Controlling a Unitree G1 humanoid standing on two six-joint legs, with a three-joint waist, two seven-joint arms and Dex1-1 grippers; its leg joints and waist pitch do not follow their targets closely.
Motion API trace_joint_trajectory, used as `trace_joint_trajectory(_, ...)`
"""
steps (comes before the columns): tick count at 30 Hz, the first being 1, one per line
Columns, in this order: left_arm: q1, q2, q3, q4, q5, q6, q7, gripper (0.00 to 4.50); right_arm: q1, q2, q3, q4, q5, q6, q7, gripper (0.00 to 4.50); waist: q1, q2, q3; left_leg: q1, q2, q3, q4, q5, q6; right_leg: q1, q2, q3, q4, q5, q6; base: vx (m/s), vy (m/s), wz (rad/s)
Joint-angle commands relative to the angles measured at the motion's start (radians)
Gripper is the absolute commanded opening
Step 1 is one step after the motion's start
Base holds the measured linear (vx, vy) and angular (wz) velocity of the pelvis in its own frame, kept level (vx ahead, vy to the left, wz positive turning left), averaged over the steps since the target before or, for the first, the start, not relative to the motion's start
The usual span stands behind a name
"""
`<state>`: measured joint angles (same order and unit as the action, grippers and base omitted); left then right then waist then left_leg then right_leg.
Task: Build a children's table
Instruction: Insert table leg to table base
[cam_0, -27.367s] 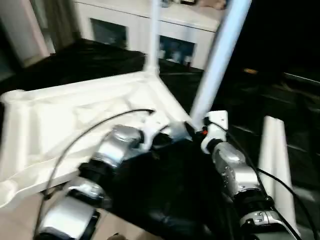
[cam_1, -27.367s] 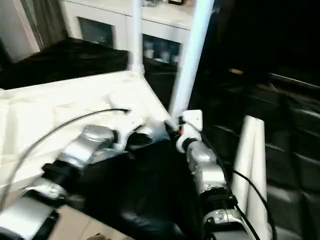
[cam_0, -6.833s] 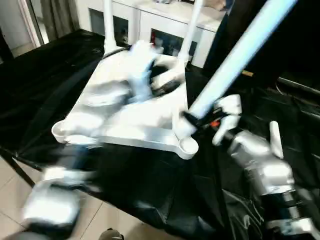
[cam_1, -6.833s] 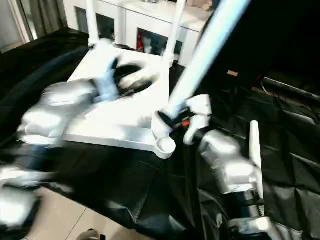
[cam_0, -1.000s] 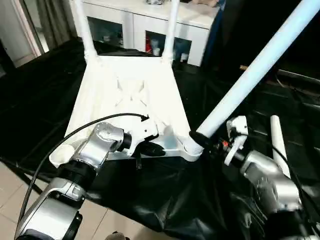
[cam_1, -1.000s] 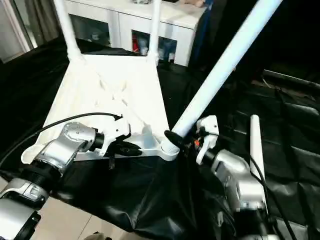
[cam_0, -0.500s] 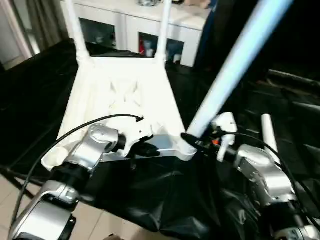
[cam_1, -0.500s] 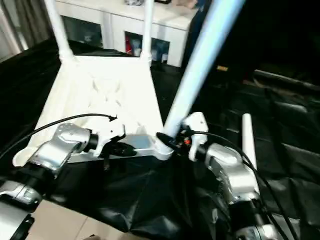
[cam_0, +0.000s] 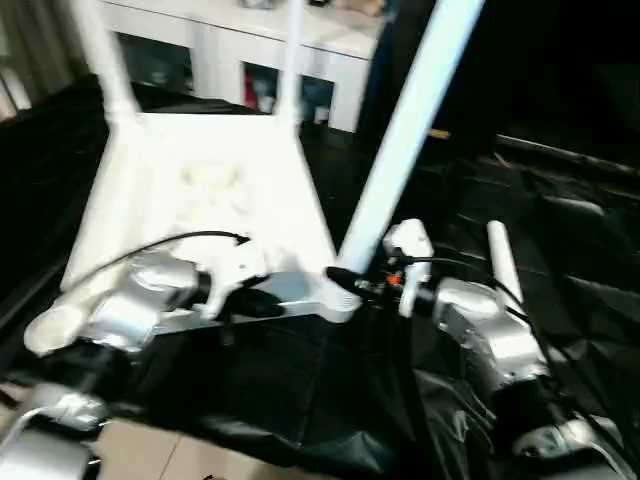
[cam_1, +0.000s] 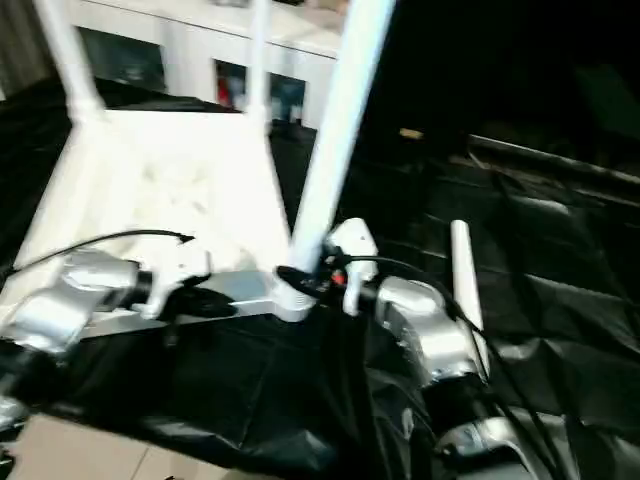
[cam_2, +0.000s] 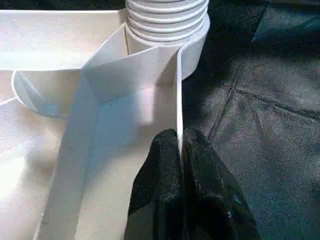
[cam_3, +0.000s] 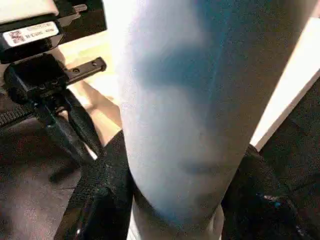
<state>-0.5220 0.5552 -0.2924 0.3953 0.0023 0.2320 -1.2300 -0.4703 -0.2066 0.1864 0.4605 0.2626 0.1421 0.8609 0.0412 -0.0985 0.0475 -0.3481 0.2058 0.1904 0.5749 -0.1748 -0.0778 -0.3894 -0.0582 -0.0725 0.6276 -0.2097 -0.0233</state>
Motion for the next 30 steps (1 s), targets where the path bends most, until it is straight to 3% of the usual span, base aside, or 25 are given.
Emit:
trace_joint_trajectory(1, 0.010, 0.019, -0.002, -0.024, -0.006, 0.003, -0.044, 0.00, 0.021, -0.042, 0.000, 0.118, -0.077, 0.023, -0.028, 1.89, 0.018, 0.023, -0.045, 0.005, 0.037, -0.026, -0.072, -0.294, -0.025, 0.031, -0.093, 0.060, -0.096, -0.314, -0.168, 0.000, 0.000, 0.00)
trace_joint_trajectory(8, -0.030, -0.037, -0.012, 0.019, 0.003, -0.026, 0.007, 0.00, -0.004, -0.071, 0.049, 0.158, -0.118, -0.019, 0.024, 1.89, 0.026, 0.027, -0.044, 0.010, 0.037, -0.026, -0.071, -0.317, -0.030, 0.029, -0.092, 0.061, -0.100, -0.347, -0.157, 0.000, 0.000, 0.00)
trace_joint_trajectory(22, -0.058, -0.085, -0.031, 0.039, 0.003, -0.053, 0.019, 0.00, -0.013, -0.094, 0.051, 0.184, -0.120, -0.039, 0.059, 1.89, 0.047, 0.027, -0.045, 0.013, 0.039, -0.024, -0.072, -0.313, -0.030, 0.029, -0.092, 0.061, -0.097, -0.318, -0.159, 0.000, 0.000, 0.00)
trace_joint_trajectory(28, -0.072, -0.099, -0.025, 0.055, 0.000, -0.048, 0.024, 0.00, -0.039, -0.065, 0.013, 0.229, -0.119, -0.033, -0.036, 1.89, 0.045, 0.024, -0.041, 0.010, 0.036, -0.028, -0.073, -0.338, -0.035, 0.029, -0.095, 0.060, -0.106, -0.403, -0.139, 0.000, 0.000, 0.00)
trace_joint_trajectory(30, -0.094, -0.138, -0.016, 0.071, -0.001, -0.015, 0.076, 0.00, -0.071, -0.020, -0.047, 0.296, -0.120, -0.021, -0.220, 1.89, 0.042, 0.024, -0.039, 0.014, 0.036, -0.031, -0.076, -0.356, -0.044, 0.025, -0.095, 0.058, -0.109, -0.441, -0.126, 0.000, 0.000, 0.00)
